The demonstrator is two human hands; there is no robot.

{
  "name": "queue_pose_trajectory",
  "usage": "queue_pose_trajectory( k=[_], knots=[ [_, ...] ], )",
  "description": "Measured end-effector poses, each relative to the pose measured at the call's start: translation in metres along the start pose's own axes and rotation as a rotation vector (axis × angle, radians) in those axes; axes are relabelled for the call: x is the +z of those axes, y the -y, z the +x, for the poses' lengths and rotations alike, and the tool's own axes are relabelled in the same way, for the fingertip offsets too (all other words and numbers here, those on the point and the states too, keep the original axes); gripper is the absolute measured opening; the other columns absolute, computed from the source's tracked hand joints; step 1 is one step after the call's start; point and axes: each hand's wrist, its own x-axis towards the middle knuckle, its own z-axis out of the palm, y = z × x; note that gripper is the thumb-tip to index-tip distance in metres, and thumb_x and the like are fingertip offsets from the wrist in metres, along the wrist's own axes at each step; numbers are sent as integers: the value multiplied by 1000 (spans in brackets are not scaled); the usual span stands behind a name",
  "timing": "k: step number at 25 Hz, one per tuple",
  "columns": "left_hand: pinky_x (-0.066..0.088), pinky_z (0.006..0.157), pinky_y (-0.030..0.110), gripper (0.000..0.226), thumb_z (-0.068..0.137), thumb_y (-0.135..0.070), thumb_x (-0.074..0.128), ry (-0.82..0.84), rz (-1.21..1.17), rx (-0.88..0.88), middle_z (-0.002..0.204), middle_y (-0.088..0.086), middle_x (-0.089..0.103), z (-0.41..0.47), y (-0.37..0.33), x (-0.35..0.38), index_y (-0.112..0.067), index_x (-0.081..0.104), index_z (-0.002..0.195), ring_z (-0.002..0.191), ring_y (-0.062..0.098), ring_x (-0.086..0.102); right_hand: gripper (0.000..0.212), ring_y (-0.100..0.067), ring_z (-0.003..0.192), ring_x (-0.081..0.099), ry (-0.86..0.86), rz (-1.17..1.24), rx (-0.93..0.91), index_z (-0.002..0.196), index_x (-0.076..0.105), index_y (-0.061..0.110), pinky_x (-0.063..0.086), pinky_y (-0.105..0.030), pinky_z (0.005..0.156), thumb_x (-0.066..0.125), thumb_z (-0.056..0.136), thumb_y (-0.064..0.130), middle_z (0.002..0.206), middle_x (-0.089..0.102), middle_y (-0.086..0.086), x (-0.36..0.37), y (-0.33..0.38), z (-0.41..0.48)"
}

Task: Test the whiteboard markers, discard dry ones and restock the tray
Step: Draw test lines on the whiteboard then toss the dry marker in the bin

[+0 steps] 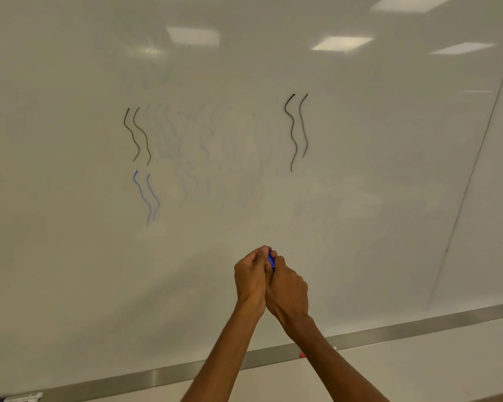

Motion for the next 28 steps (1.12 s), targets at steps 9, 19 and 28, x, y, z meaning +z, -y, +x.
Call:
queue_pose_trajectory(
  k=[9,19,28],
  knots=[
    [59,85,32,18,99,-23,57,42,-78,203,95,2,77,16,-49,64,-15,73,98,93,19,75,32,-9,57,48,-84,60,-26,90,44,19,35,-20,53,34,103,46,74,56,4,-55,-4,47],
    [50,99,19,27,103,-34,49,-121,228,648,115,-12,71,69,-112,70,-20,68,118,107,-5,62,43,-15,80,69,-170,922,-80,140,51,30,54,-14,74,58,99,20,95,66,-6,-100,-24,98],
    [16,112,5,57,101,-48,34,-106,668,1109,162,4,28,144,-169,100,-22,37,151,151,24,15,40,-26,120,63,26,1864,-42,139,54,18,47,-42,101,33,105,22,134,63,-10,-152,-26,138]
  ],
)
